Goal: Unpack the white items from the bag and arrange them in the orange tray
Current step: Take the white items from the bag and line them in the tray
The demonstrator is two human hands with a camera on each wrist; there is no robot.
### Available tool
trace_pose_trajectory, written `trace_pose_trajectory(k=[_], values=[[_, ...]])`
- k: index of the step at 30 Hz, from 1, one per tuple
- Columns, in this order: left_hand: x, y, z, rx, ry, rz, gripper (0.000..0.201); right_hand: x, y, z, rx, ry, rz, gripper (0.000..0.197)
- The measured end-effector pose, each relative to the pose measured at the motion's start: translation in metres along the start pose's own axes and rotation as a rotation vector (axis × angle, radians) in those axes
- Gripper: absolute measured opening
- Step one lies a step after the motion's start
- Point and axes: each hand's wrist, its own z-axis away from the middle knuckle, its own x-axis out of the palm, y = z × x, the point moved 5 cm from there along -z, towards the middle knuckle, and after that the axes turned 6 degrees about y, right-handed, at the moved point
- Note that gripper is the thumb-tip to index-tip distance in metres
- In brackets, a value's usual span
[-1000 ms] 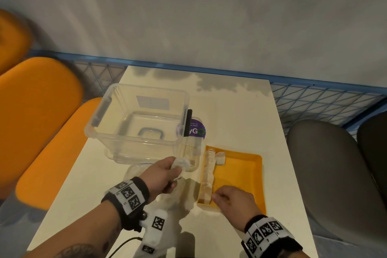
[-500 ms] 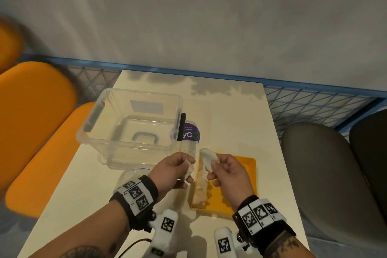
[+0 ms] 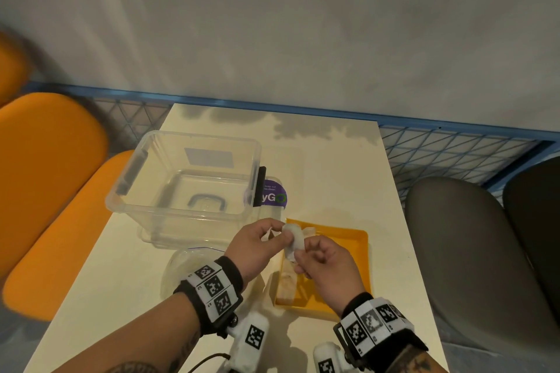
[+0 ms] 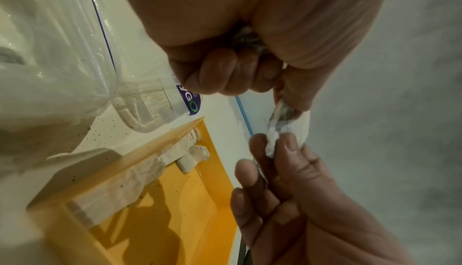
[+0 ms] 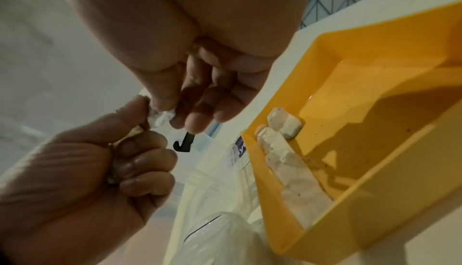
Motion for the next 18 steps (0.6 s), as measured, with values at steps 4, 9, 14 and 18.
trace_pose_trajectory(k=[4,9,14,18], values=[[0.003,0.001,0.002,-0.009,-0.022,0.014,0.006,-0.007,-0.001,-0.001,-0.021,0.002,0.059,0.008],[0.002,-0.003,-0.003,0.018,-0.018,-0.136,0.014,-0.016,-0.007,-0.005,-0.045,0.020,0.103,0.020],[0.003,-0.016,-0.007,0.023,-0.117,-0.406,0.010,-0.029,-0.030,-0.009,-0.157,0.159,0.320,0.013],[0.005,-0.019,-0.006,0.036,-0.139,-0.401,0.036,-0.020,-0.047,-0.009,-0.305,-0.056,0.733,0.008]])
